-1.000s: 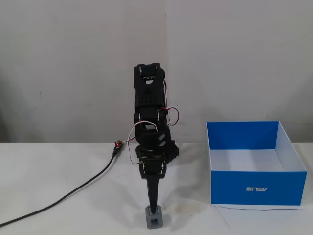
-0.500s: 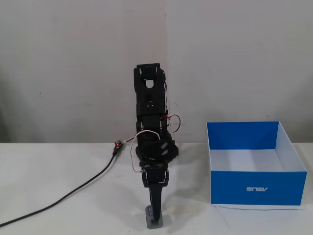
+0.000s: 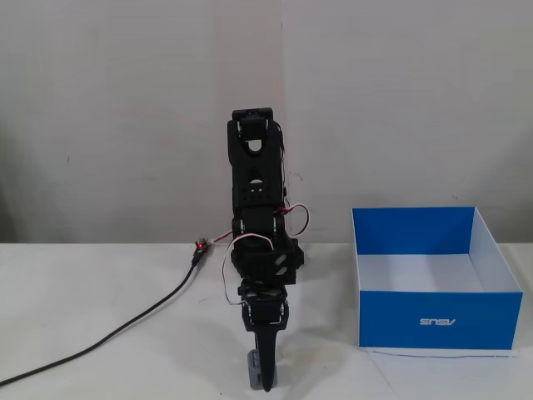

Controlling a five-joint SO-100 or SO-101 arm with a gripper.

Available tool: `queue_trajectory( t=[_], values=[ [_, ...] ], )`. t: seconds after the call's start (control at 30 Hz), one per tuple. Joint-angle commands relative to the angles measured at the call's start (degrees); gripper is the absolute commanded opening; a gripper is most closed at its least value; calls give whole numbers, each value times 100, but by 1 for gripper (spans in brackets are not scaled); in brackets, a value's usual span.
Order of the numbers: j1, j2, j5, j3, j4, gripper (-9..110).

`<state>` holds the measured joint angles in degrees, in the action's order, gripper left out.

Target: Pick the gray block and keep it in the box.

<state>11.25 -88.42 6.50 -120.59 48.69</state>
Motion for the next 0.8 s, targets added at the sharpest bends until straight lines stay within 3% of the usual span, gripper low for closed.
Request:
queue_trajectory(
  t=[0.0, 0.2, 0.47, 0.77],
  values=[
    [-62, -70, 9, 404, 9, 22],
    [-114, -70, -18, 404, 0, 7],
    [-193, -211, -35, 439, 9, 5],
    [-26, -1529, -44, 800, 527, 4]
  ],
)
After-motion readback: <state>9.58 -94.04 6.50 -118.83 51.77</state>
